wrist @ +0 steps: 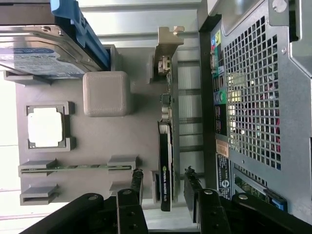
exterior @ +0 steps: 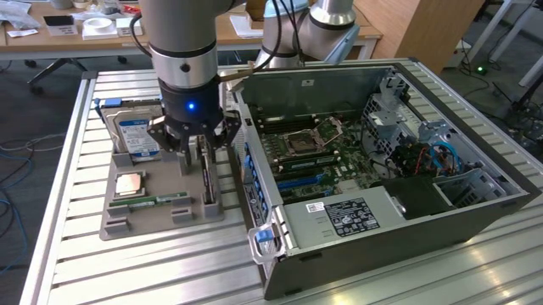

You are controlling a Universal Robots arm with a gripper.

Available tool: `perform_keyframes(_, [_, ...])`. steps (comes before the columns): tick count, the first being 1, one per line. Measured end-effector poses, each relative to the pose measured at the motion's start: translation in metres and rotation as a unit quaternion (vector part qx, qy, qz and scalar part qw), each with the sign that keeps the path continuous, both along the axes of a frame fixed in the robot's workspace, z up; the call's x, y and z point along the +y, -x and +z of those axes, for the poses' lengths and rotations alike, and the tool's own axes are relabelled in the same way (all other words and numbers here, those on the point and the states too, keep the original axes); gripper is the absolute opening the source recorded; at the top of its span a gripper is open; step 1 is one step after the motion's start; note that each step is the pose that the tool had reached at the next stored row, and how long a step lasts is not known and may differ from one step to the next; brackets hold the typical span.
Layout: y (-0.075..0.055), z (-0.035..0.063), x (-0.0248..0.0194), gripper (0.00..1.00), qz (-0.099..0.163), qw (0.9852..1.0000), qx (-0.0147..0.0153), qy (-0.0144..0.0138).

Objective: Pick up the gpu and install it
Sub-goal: 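Pick up the gpu and move the gpu toward the slot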

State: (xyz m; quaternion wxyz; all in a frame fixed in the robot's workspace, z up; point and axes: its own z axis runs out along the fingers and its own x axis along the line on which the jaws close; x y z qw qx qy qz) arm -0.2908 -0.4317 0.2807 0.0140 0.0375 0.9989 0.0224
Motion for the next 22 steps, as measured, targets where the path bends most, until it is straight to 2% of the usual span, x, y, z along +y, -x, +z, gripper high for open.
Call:
perform_keyframes(7, [0.0,-0.003,0.0092,0.47,0.0,1.0,0.0001,0.0])
perform_keyframes(10, [0.0,-0.0062,0.0116,0.47,0.0,1.0,0.0,-0.0001])
perform_keyframes(14, [0.0,-0.0132,0.0136,0.47,0.0,1.0,0.0001,0.0])
perform_keyframes(22, [-0.003,-0.0241,0.0146,0.47,0.0,1.0,0.0001,0.0])
